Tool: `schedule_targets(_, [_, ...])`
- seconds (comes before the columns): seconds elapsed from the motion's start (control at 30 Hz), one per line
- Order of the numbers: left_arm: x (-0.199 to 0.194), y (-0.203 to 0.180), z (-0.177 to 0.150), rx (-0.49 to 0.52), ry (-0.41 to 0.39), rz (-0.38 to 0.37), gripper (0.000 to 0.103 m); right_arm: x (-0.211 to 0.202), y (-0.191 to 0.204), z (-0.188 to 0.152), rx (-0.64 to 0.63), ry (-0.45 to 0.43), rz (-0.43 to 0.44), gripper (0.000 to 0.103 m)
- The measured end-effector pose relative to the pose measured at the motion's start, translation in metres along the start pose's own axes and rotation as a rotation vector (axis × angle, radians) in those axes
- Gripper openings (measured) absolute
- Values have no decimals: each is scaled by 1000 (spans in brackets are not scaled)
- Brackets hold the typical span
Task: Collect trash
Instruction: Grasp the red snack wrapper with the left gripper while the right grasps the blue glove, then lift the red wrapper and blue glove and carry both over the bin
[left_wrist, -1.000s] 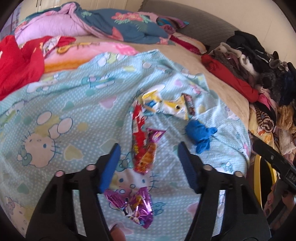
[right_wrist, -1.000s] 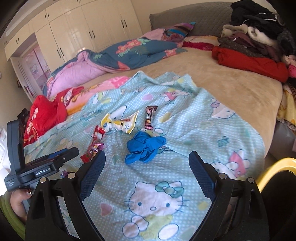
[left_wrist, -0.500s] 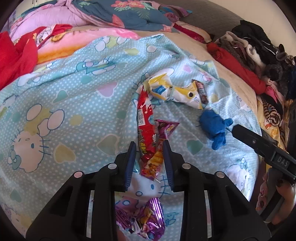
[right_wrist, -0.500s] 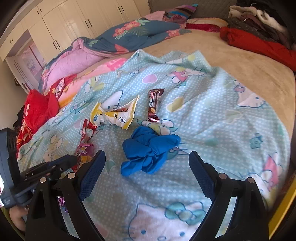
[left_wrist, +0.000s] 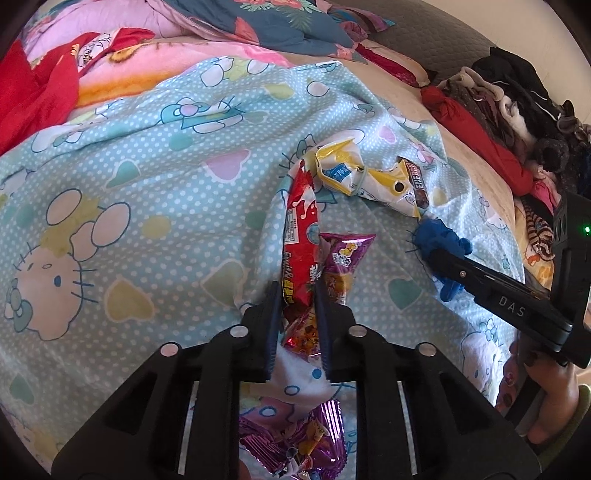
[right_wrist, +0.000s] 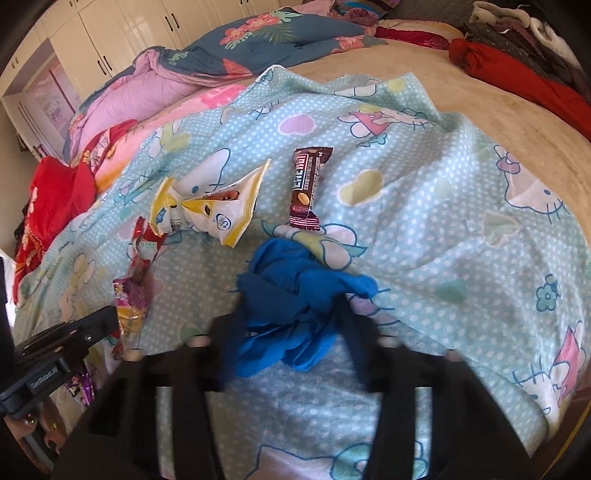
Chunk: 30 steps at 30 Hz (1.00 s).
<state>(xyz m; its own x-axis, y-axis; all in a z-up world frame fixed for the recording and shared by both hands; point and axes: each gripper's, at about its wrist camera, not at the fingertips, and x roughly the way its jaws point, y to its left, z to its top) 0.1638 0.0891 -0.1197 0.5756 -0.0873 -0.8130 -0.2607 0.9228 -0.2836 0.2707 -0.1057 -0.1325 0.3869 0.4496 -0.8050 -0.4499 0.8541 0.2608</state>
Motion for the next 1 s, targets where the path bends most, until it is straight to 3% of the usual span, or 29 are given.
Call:
schedule_targets(0.27, [-3, -4, -2, 1, -1, -17, 10, -23, -5, -16, 37, -27, 56, 22])
schedule_targets(1.0, [-54, -15, 4, 21, -102, -65, 8, -85, 36, -50, -24, -77, 138, 21])
